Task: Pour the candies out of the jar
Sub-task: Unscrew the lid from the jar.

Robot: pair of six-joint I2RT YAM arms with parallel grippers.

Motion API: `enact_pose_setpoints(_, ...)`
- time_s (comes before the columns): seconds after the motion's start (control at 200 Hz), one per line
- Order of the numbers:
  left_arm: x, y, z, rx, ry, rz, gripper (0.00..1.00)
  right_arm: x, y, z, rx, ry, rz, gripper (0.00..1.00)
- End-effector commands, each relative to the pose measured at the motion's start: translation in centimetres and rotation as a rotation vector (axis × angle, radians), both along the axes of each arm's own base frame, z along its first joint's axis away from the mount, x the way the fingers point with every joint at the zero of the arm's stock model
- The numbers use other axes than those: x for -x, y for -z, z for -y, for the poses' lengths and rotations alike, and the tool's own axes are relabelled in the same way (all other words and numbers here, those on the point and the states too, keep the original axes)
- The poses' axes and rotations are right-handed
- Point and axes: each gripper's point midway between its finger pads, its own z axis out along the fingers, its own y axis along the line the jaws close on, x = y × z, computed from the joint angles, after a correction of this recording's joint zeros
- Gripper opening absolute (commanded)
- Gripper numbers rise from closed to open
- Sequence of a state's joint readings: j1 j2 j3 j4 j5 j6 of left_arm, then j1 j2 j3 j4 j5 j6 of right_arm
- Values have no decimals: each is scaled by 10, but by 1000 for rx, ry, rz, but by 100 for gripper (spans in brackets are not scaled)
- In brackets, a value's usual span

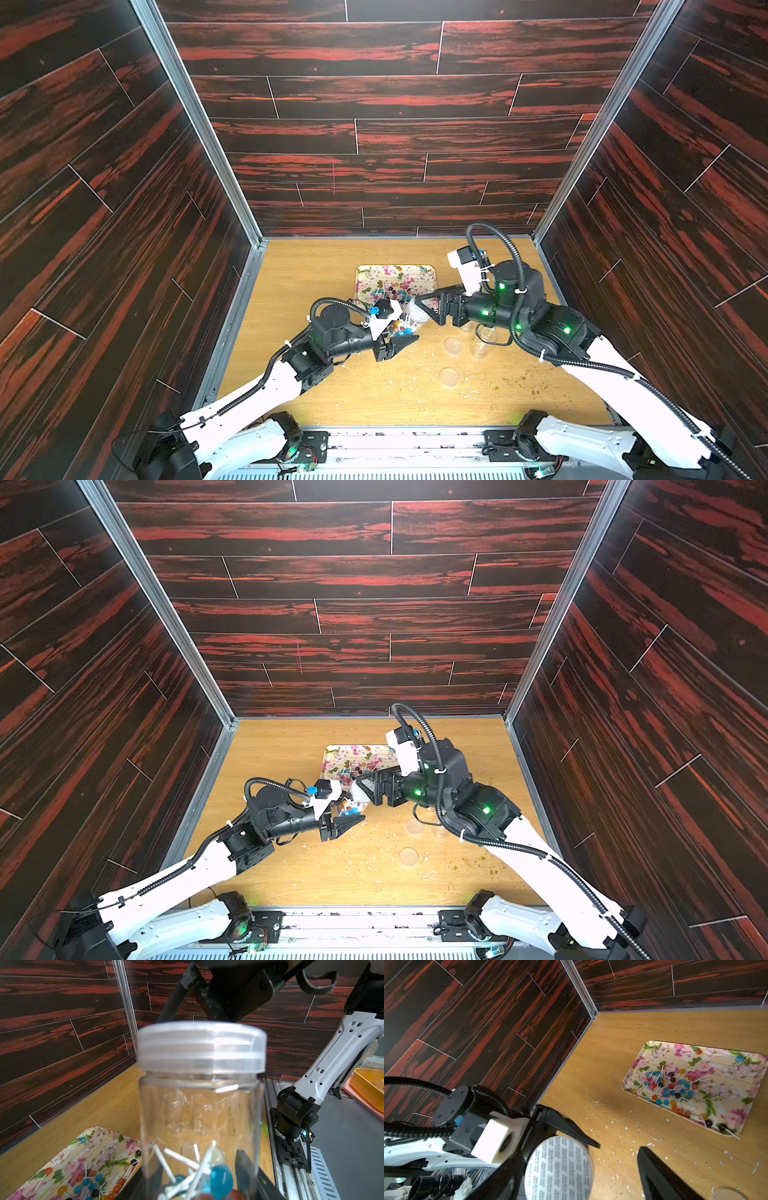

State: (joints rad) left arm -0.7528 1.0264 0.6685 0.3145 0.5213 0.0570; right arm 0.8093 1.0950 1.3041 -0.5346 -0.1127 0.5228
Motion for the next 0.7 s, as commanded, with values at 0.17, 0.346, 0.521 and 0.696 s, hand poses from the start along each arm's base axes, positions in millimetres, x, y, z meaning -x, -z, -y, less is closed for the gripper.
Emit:
enact_pose_setpoints(0.17, 0, -13, -1, 21, 1, 40, 54, 6, 6, -15, 18, -29, -39, 86)
enact_pose_setpoints(0.346, 1, -13, -2, 20, -1, 44, 54, 9, 13, -20, 46, -45, -51, 84)
enact_pose_setpoints(0.521, 0, -12, -2, 18, -5, 43, 54, 8, 14, -20, 58, -40, -44, 73)
enact_pose_setpoints(0.696, 1, -13, -3, 19, -6, 48, 54, 10, 15, -20, 55, -61, -26, 56)
